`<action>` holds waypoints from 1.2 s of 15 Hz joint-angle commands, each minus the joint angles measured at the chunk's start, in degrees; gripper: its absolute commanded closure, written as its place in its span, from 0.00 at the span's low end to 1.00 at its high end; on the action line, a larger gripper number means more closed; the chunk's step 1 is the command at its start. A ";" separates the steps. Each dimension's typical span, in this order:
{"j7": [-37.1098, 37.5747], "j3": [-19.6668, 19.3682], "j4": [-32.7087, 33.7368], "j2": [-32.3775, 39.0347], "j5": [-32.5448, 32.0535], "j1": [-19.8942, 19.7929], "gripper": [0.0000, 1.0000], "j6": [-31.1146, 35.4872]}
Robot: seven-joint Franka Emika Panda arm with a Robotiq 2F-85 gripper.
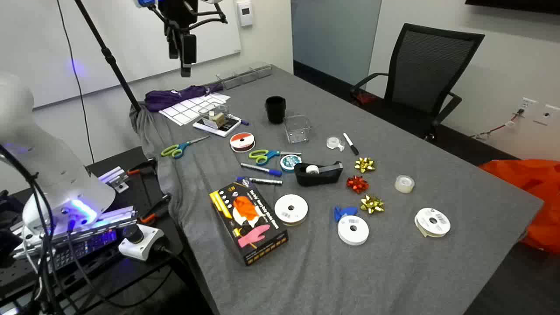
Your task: Move the clear box closer to the edge of the table
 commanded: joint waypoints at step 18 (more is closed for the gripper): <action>18.53 5.28 -0.18 5.36 13.27 -1.58 0.00 20.43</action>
